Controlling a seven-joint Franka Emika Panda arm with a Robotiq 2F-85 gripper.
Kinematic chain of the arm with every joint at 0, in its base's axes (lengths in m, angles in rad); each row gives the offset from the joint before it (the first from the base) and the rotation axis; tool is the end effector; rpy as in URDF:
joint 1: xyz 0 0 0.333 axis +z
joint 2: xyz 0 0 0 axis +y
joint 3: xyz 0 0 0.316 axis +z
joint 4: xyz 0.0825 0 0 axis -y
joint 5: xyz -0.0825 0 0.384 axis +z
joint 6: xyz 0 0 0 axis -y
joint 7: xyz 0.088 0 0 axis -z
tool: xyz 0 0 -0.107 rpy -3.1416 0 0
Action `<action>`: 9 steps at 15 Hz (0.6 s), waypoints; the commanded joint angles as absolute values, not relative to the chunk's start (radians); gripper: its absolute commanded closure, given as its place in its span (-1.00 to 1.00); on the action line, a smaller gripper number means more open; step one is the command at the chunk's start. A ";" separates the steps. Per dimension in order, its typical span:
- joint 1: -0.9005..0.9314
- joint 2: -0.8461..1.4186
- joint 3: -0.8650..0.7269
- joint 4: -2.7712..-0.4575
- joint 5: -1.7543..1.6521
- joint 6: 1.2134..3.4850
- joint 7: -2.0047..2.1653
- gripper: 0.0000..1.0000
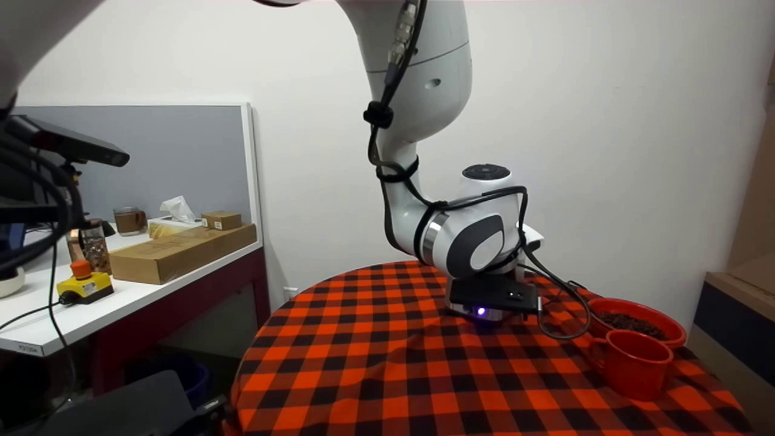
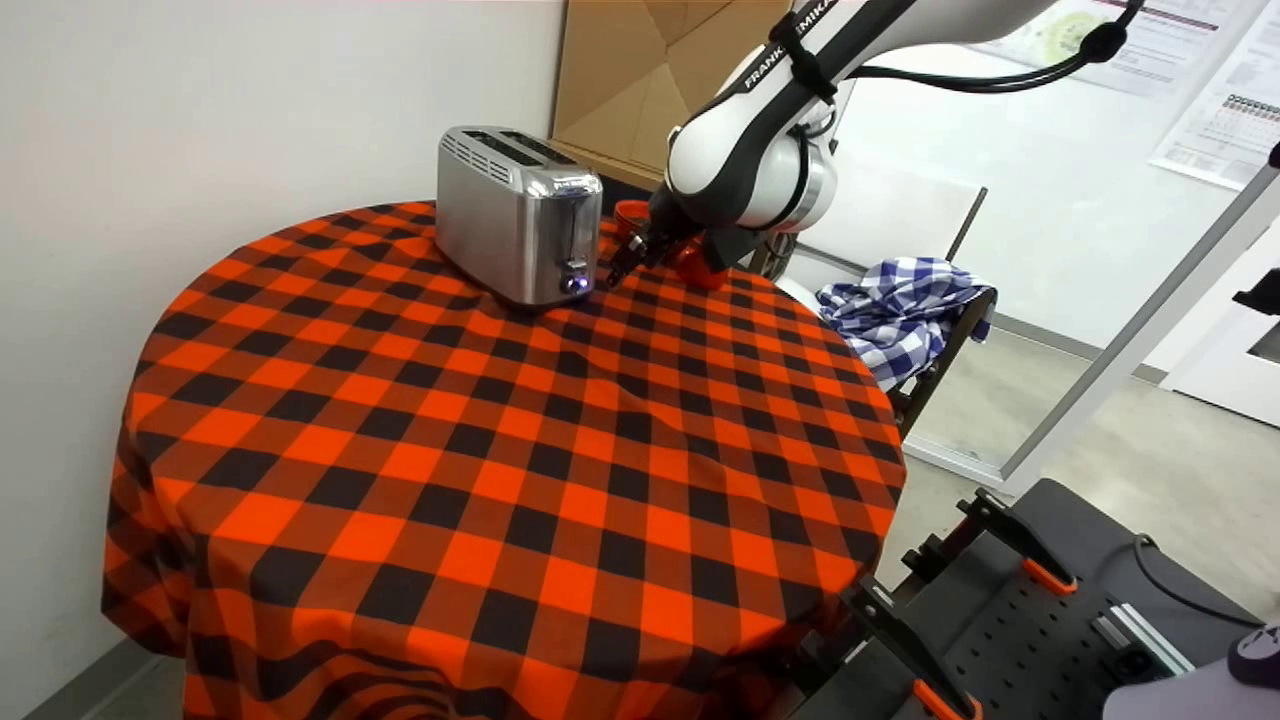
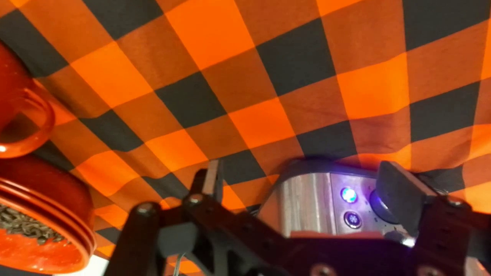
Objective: Turn off the toaster
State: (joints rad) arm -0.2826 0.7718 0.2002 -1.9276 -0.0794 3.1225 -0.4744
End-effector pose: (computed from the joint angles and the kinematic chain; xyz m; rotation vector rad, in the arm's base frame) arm 0.6429 -0.0549 0.1380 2.9867 0.5815 0.7009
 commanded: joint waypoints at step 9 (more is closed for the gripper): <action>-0.417 0.884 0.331 -1.884 -0.205 3.225 -0.449 -1.00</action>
State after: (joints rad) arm -0.3938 0.8422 0.3134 -1.9151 -0.1641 3.1909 -0.4716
